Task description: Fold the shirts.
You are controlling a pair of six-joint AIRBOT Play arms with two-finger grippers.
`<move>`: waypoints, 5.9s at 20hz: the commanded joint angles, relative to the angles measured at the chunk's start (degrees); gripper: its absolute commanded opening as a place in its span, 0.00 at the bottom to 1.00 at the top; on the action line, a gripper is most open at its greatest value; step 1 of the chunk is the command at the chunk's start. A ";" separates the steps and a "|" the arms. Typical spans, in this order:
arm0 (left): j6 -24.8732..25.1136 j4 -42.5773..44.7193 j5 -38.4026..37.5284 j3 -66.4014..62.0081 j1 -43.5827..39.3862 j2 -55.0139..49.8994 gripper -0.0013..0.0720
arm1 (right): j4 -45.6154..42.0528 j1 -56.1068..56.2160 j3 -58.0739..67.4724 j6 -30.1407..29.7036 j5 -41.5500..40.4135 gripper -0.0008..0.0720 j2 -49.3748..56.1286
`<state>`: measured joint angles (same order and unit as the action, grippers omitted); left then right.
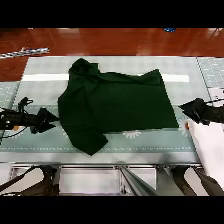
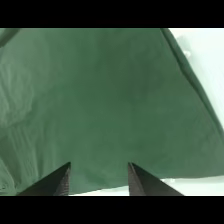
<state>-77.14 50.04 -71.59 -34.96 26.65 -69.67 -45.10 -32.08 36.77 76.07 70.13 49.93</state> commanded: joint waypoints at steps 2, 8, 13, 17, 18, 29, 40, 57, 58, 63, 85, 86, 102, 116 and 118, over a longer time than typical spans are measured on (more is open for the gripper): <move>-2.21 0.68 3.93 0.94 -6.12 -3.06 0.71 | 0.33 0.00 -0.24 -0.24 0.15 0.58 -0.15; -4.11 -5.11 12.79 0.87 -14.43 -5.70 0.08 | -0.37 -0.48 -0.22 -0.09 -0.55 0.58 -0.15; -1.99 -5.11 10.32 0.15 -14.14 -5.64 0.04 | -14.38 -11.87 -4.31 7.67 -0.55 0.58 0.00; -1.73 -5.11 10.54 0.07 -14.16 -5.64 0.04 | -14.43 -12.09 -9.46 3.48 2.40 0.58 5.79; -1.73 -5.11 10.54 0.07 -14.16 -5.64 0.04 | -13.66 -12.09 -9.46 2.78 2.21 0.58 7.54; -0.92 -5.31 11.85 0.07 -14.19 -5.66 0.04 | 5.46 -5.27 -7.58 -4.85 -9.05 0.58 23.82; 3.04 -14.82 6.34 -24.04 -8.79 2.91 0.04 | 5.51 9.14 24.90 -3.15 -1.29 0.04 16.06; 0.35 9.40 2.23 -81.79 -7.87 25.99 0.04 | -22.16 9.09 81.88 10.82 9.97 0.04 -6.69; 0.35 12.87 1.92 -81.07 -8.74 28.39 0.04 | -22.67 9.09 80.81 10.84 11.61 0.04 -8.57; -4.66 32.46 -3.74 -78.42 -23.89 33.57 0.04 | -23.69 9.09 72.61 10.78 15.28 0.04 -16.22; -24.33 31.52 28.09 -50.69 -30.32 -18.32 0.04 | -8.37 18.29 44.76 2.01 -13.33 0.04 36.22; -24.33 29.49 27.78 -52.26 -29.42 -21.31 0.04 | -8.07 18.32 46.56 2.43 -14.93 0.04 40.09; -8.20 17.94 -5.25 -58.25 -19.91 -33.20 0.04 | -12.41 18.51 51.06 2.03 4.13 0.04 50.56; -9.25 21.16 -18.56 -57.99 -19.26 -36.35 0.71 | -16.55 18.47 47.50 6.97 6.12 0.58 49.79; -9.68 21.11 -21.03 -57.94 -16.90 -34.32 0.71 | -17.05 16.33 47.50 7.63 8.98 0.58 46.93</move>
<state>-85.95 70.54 -87.79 -92.82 7.73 -105.60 -61.71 -13.87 84.27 82.15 75.75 99.22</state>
